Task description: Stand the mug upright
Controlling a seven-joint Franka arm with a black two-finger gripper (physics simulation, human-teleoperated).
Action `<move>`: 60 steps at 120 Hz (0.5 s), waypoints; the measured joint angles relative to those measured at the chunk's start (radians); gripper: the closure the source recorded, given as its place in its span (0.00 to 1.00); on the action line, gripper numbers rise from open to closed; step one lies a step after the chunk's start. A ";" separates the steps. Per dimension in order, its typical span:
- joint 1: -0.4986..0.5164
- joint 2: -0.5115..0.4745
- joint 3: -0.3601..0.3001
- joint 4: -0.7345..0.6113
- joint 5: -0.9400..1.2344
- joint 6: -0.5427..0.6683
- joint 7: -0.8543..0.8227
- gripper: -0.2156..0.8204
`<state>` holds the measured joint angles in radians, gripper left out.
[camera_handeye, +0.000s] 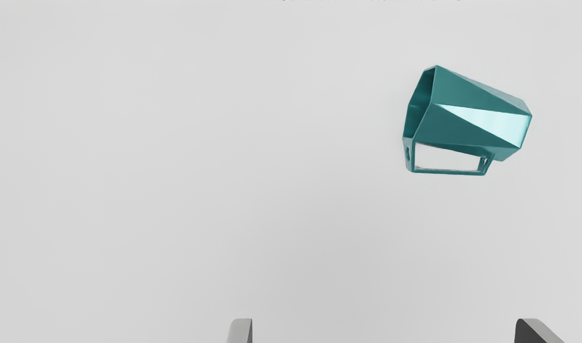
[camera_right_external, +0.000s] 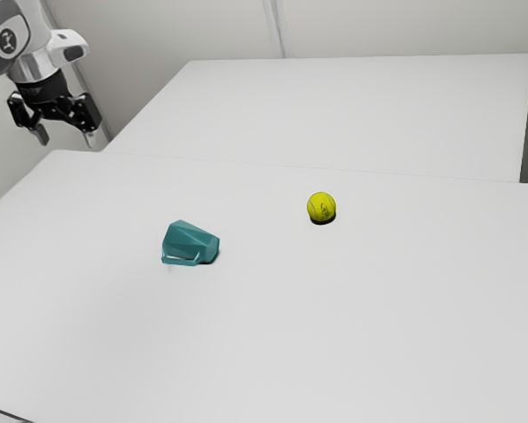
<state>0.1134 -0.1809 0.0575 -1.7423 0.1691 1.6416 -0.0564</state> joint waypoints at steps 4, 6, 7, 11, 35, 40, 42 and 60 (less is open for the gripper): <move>0.000 0.003 -0.001 0.001 -0.002 0.004 0.006 0.21; 0.000 0.003 -0.001 0.001 -0.002 0.006 0.010 0.21; 0.000 0.004 -0.001 0.002 -0.002 0.007 0.011 0.21; 0.000 0.005 -0.002 0.001 -0.003 0.011 0.017 0.21; 0.001 0.039 0.002 -0.006 -0.028 0.031 0.045 0.21; 0.003 0.049 0.002 -0.008 -0.041 0.036 0.050 0.21; 0.003 0.055 0.002 -0.010 -0.053 0.038 0.052 0.21; 0.024 0.135 0.004 -0.022 -0.211 0.048 0.066 0.21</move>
<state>0.1378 -0.0456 0.0611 -1.7643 -0.0421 1.6895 0.0100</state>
